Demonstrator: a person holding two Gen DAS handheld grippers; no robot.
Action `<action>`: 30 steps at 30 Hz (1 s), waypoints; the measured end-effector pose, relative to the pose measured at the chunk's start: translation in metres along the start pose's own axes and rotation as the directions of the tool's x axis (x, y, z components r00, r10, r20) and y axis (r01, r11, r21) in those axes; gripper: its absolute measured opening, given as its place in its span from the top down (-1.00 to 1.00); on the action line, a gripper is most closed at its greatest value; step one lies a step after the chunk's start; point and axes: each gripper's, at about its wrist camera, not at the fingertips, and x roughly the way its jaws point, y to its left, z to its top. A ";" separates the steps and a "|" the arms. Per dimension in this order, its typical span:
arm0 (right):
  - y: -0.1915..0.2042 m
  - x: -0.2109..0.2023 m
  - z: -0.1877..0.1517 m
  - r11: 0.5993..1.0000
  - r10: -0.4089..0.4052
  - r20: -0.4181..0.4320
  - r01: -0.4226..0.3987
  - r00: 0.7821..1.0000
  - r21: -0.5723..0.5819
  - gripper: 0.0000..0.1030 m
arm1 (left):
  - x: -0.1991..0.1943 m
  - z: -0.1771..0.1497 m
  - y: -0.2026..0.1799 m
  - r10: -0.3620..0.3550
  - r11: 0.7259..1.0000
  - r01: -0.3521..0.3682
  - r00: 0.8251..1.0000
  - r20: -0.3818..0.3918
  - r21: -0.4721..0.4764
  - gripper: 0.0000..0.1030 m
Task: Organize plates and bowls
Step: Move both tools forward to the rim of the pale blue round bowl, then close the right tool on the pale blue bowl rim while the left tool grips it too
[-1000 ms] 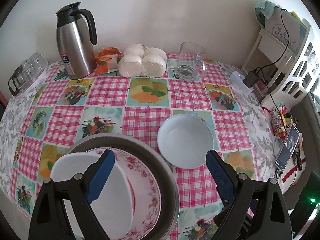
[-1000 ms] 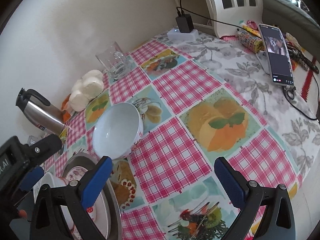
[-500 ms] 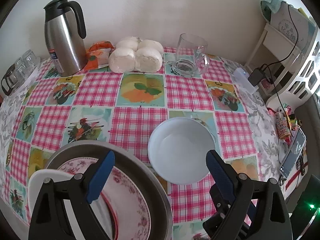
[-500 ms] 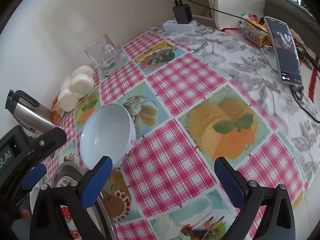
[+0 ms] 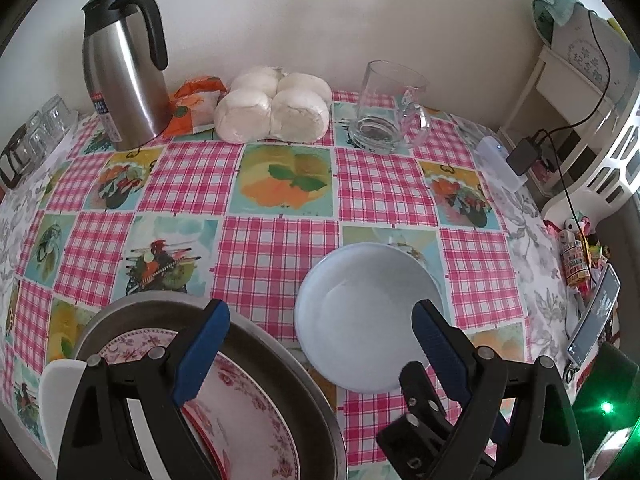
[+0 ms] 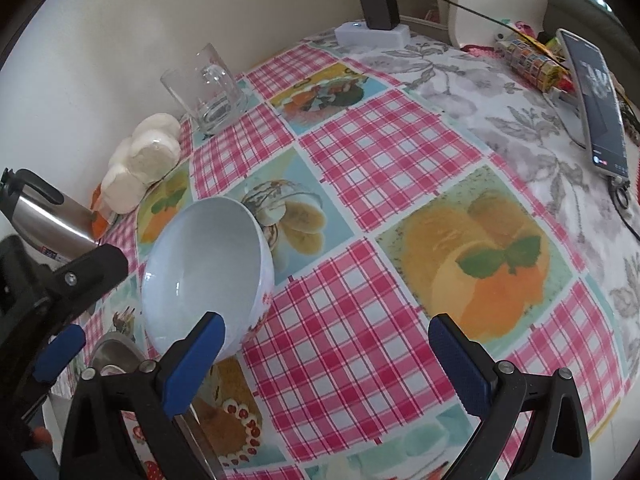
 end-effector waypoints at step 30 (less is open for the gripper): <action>0.008 0.031 0.013 0.998 0.051 0.033 -0.050 0.998 -0.029 0.06 | 0.008 0.003 -0.008 0.011 0.999 -0.013 0.999 0.050 0.035 -0.78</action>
